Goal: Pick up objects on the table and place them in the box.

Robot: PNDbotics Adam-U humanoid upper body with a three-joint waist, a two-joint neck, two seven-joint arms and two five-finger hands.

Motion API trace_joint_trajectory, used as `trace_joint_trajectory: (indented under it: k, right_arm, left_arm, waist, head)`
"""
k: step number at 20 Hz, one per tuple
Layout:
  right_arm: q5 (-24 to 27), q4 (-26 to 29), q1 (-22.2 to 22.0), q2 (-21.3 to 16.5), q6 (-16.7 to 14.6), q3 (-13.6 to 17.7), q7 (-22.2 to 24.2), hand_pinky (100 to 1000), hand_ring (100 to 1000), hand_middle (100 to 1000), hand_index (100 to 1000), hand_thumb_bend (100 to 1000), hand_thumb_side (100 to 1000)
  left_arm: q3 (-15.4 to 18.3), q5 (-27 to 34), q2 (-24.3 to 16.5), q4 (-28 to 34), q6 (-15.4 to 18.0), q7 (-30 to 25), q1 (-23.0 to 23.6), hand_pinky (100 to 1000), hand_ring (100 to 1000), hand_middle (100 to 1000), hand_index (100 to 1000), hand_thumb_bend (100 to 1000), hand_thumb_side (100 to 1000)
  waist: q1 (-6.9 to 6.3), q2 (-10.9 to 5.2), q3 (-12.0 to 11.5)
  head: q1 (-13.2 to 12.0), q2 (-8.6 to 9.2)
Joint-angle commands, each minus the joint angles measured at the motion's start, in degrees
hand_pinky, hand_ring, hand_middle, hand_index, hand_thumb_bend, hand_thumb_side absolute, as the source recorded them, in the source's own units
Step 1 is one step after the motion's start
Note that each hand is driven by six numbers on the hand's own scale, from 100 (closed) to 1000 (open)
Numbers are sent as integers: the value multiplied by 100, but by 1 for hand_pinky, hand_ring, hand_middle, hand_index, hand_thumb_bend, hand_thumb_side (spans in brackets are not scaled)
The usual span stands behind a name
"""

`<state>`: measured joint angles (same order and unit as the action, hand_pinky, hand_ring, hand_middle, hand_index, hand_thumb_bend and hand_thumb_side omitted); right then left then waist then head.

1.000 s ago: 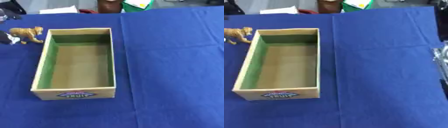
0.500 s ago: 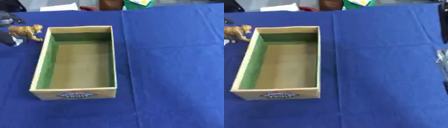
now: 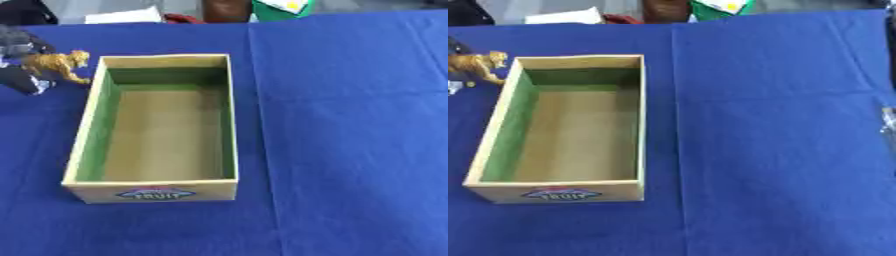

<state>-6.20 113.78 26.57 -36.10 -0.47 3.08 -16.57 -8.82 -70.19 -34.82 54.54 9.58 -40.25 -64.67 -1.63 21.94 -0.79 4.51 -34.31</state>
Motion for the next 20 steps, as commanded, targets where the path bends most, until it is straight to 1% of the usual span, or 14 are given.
trace_joint_trajectory:
  k: [1, 4, 7, 10, 12, 14, 16, 19, 20]
  right_arm:
    - [45, 82, 70, -142, -14, 21, 48, 861, 787, 915, 938, 100, 1000]
    - [45, 82, 75, -143, -14, 20, 70, 860, 791, 904, 935, 100, 1000]
    - [59, 82, 96, -137, -22, 8, 106, 860, 793, 902, 934, 100, 1000]
    - [76, 82, 99, -130, -21, 15, 117, 861, 792, 902, 934, 100, 1000]
    - [83, 82, 98, -128, -20, 18, 117, 861, 792, 902, 934, 100, 1000]
    - [88, 82, 96, -125, -20, 23, 112, 861, 792, 902, 934, 100, 1000]
    - [94, 82, 93, -123, -15, 26, 107, 861, 792, 902, 934, 100, 1000]
    - [105, 82, 94, -111, -14, 28, 106, 861, 791, 902, 935, 100, 1000]
    - [110, 82, 93, -107, -15, 32, 102, 861, 791, 902, 935, 100, 1000]
  left_arm:
    - [83, -146, -80, -14, 15, 108, -157, 787, 895, 895, 995, 100, 484]
    - [95, -261, -57, -62, 9, 159, -179, 788, 896, 896, 997, 100, 486]
    - [84, -531, -40, -110, -4, 150, -196, 788, 895, 889, 991, 100, 489]
    - [108, -654, -5, -158, 24, 183, -196, 777, 887, 873, 960, 100, 492]
    - [108, -696, 3, -182, 38, 220, -191, 741, 858, 832, 918, 100, 481]
    - [118, -702, 11, -176, 62, 326, -189, 645, 780, 736, 841, 100, 458]
    - [132, -664, 13, -148, 92, 550, -179, 587, 751, 695, 820, 100, 449]
    - [131, -661, 17, -182, 106, 805, -163, 533, 716, 652, 736, 100, 431]
    - [129, -668, 18, -196, 107, 877, -155, 517, 707, 642, 723, 100, 431]
  waist:
    - [13, -93, 16]
    - [13, -80, 34]
    - [4, -61, 53]
    - [0, -40, 71]
    - [-1, -29, 80]
    - [-2, -22, 86]
    - [-4, -18, 90]
    - [-10, -14, 100]
    - [-9, -14, 104]
  head:
    - [-41, 106]
    - [-64, 135]
    - [-89, 173]
    - [-104, 187]
    - [-106, 190]
    - [-107, 178]
    - [-109, 172]
    - [-119, 180]
    - [-117, 183]
